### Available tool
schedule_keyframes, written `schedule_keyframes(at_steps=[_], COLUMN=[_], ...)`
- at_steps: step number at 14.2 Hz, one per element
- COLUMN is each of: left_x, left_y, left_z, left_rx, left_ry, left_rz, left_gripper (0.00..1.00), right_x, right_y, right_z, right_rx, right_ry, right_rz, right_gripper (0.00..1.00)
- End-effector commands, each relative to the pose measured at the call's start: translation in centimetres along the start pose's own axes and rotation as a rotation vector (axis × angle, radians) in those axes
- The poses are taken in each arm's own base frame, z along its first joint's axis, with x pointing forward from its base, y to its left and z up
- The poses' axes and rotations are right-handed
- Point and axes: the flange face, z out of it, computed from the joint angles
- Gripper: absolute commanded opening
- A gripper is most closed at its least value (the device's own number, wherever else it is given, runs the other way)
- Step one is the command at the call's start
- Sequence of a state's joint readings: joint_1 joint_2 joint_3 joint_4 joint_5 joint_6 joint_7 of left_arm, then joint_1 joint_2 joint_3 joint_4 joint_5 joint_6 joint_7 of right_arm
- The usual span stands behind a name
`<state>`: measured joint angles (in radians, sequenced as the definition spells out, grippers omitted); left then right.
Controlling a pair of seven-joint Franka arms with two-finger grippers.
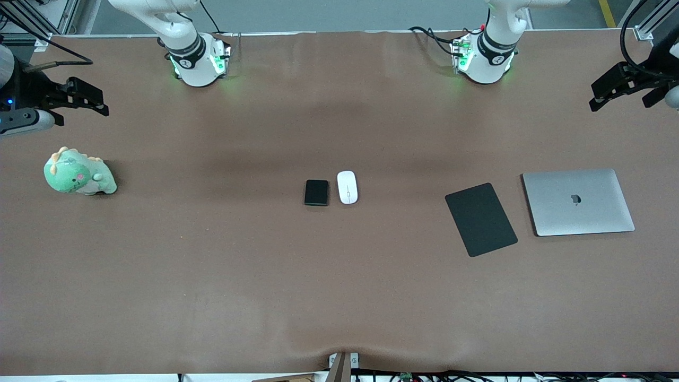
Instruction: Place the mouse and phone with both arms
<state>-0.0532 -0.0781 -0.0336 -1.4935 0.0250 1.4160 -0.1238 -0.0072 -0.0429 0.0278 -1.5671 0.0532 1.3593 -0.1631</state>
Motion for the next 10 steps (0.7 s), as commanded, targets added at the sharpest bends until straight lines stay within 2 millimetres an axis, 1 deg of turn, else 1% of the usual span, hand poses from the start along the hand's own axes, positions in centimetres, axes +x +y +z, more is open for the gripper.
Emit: schedule_keyframes(at_steps=[1,4,9,10], left_x=[-0.37,-0.22,-0.35,-0.29], left_y=[-0.12,-0.44,-0.03,0.33], left_z=[-0.63,-0.47,-0.14,0.01], left_rx=[0.001,0.002,0.061,0.061], left_ry=[0.001,-0.002,-0.017,-0.020], left_rz=[0.013,0.007,0.023,0.030], left_gripper=[1.00,1.00,1.00,1.00], right_x=[-0.59,-0.59,-0.62,-0.62], right_y=[-0.02,-0.02,-0.03,-0.03], right_z=[-0.34,-0.34,-0.31,-0.31], right_rx=[0.004,0.004,0.005,0.005], right_ry=[0.002,0.002,-0.001,-0.001], right_rz=[-0.008,-0.008,-0.008,-0.008], right_gripper=[1.00,1.00,1.00,1.00])
